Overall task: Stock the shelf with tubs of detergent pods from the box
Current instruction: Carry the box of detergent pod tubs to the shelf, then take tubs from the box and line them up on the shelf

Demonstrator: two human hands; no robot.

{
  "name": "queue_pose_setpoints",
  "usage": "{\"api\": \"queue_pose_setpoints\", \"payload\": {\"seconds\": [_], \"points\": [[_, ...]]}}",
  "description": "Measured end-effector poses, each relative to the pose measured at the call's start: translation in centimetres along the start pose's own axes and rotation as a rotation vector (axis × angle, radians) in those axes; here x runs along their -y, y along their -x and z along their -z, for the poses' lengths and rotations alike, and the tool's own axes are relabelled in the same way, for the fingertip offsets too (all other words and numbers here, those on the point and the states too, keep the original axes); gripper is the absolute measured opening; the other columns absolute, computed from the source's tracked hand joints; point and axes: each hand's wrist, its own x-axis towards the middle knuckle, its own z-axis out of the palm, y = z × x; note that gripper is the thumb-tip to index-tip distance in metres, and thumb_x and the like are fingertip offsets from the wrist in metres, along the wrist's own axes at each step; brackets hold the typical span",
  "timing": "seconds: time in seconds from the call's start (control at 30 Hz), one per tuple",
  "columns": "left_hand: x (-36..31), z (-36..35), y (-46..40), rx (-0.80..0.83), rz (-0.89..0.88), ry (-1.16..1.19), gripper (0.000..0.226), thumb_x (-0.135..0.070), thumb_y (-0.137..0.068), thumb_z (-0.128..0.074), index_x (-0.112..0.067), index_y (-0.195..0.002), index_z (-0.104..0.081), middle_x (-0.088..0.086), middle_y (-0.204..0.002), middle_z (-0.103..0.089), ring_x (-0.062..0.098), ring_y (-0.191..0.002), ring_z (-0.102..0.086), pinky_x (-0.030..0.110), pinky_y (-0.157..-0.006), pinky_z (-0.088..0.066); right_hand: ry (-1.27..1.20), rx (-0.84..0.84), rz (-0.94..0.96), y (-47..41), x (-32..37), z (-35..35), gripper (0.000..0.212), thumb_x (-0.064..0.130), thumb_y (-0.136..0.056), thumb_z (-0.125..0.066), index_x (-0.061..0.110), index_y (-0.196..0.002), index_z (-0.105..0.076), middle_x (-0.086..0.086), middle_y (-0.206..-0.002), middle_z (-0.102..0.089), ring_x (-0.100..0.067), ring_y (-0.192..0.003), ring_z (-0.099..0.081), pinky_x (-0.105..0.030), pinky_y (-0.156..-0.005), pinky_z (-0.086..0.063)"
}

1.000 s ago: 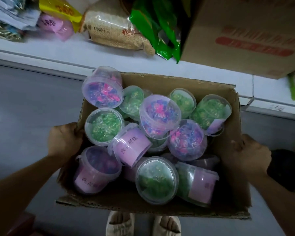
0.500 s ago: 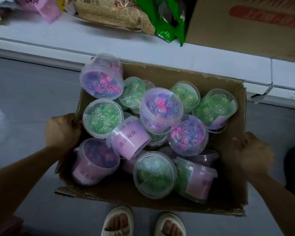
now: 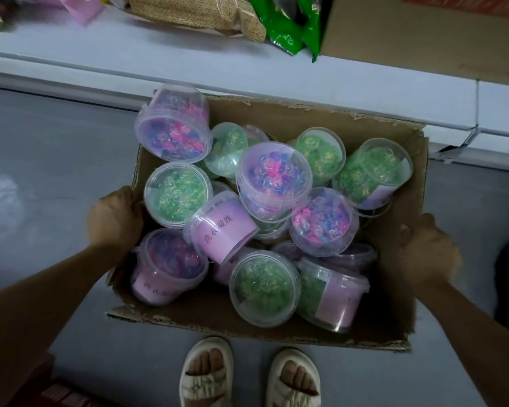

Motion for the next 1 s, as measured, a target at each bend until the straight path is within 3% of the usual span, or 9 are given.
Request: {"api": "queue_pose_setpoints", "payload": {"seconds": [0.1, 0.17, 0.2, 0.33, 0.43, 0.53, 0.7, 0.87, 1.0], "points": [[-0.9, 0.8, 0.4, 0.121, 0.072, -0.054, 0.008, -0.002, -0.086, -0.052, 0.004, -0.091, -0.050, 0.032, -0.095, -0.059, 0.048, -0.087, -0.057, 0.042, -0.063, -0.037, 0.000, 0.029, -0.033, 0.8, 0.7, 0.4, 0.020, 0.005, -0.089, -0.045, -0.013, -0.097, -0.047, -0.037, -0.078, -0.060, -0.051, -0.070, -0.062, -0.046, -0.062, -0.049], [-1.3, 1.5, 0.5, 0.202, 0.098, -0.096, 0.014, -0.002, -0.086, -0.051, 0.003, -0.100, -0.049, 0.029, -0.102, -0.059, 0.046, -0.093, -0.057, 0.043, -0.068, -0.039, -0.082, 0.198, -0.088, 1.4, 0.7, 0.2, 0.025, 0.004, -0.077, -0.045, -0.017, -0.091, -0.048, -0.036, -0.063, -0.057, -0.048, -0.051, -0.061, -0.045, -0.049, -0.050], [-1.5, 2.1, 0.7, 0.238, 0.110, -0.108, 0.017, -0.001, -0.087, -0.050, 0.002, -0.104, -0.048, 0.029, -0.105, -0.059, 0.046, -0.095, -0.057, 0.042, -0.069, -0.039, -0.090, 0.226, -0.067, 1.5, 0.5, 0.3, 0.029, 0.003, -0.075, -0.047, -0.020, -0.092, -0.047, -0.038, -0.066, -0.057, -0.049, -0.053, -0.061, -0.047, -0.050, -0.050], [-2.0, 4.6, 1.7, 0.378, 0.160, -0.055, 0.036, -0.008, -0.088, -0.050, -0.004, -0.123, -0.042, 0.028, -0.113, -0.058, 0.046, -0.103, -0.056, 0.047, -0.080, -0.044, -0.046, 0.357, -0.023, 1.3, 0.4, 3.0, 0.044, 0.008, -0.084, -0.056, -0.013, -0.119, -0.042, -0.037, -0.115, -0.049, -0.049, -0.102, -0.052, -0.046, -0.082, -0.044], [-2.7, 6.7, 3.5, 0.419, 0.158, 0.002, 0.044, -0.015, -0.083, -0.056, -0.009, -0.125, -0.042, 0.020, -0.124, -0.053, 0.041, -0.112, -0.052, 0.046, -0.090, -0.041, -0.072, 0.367, 0.032, 2.6, 2.2, 6.3, 0.058, 0.014, -0.080, -0.059, -0.009, -0.129, -0.039, -0.035, -0.128, -0.040, -0.048, -0.115, -0.041, -0.047, -0.091, -0.040], [-4.9, 9.2, 6.2, 0.396, 0.158, 0.087, 0.055, -0.015, -0.081, -0.060, -0.010, -0.133, -0.040, 0.017, -0.133, -0.045, 0.039, -0.119, -0.046, 0.046, -0.095, -0.037, -0.155, 0.407, 0.078, 3.9, 5.3, 9.7, 0.054, 0.005, -0.080, -0.060, -0.001, -0.130, -0.041, -0.026, -0.129, -0.044, -0.043, -0.119, -0.041, -0.044, -0.093, -0.041], [-8.3, 11.7, 9.2, 0.447, 0.088, 0.296, 0.058, -0.024, -0.079, -0.060, -0.007, -0.133, -0.044, 0.016, -0.135, -0.048, 0.036, -0.123, -0.046, 0.045, -0.101, -0.039, -0.234, 0.445, 0.162, 5.1, 10.7, 13.0, 0.057, 0.017, -0.086, -0.060, 0.009, -0.137, -0.037, -0.017, -0.136, -0.045, -0.034, -0.123, -0.045, -0.037, -0.098, -0.038], [-10.1, 11.1, 7.7, 0.522, 0.091, 0.334, 0.064, -0.022, -0.083, -0.065, -0.011, -0.139, -0.036, 0.010, -0.141, -0.043, 0.029, -0.129, -0.040, 0.038, -0.102, -0.034, -0.422, 0.563, 0.066, 4.4, 14.8, 11.4, 0.065, 0.029, -0.089, -0.060, 0.012, -0.144, -0.029, -0.013, -0.143, -0.042, -0.029, -0.128, -0.042, -0.035, -0.101, -0.035], [-10.6, 8.8, 5.5, 0.567, 0.076, 0.307, 0.063, -0.026, -0.086, -0.062, -0.010, -0.140, -0.033, 0.011, -0.141, -0.043, 0.029, -0.130, -0.039, 0.039, -0.103, -0.033, -0.552, 0.613, -0.153, 2.7, 16.4, 7.9, 0.067, 0.035, -0.088, -0.059, 0.011, -0.143, -0.029, -0.012, -0.141, -0.045, -0.031, -0.125, -0.046, -0.038, -0.101, -0.038]]}}
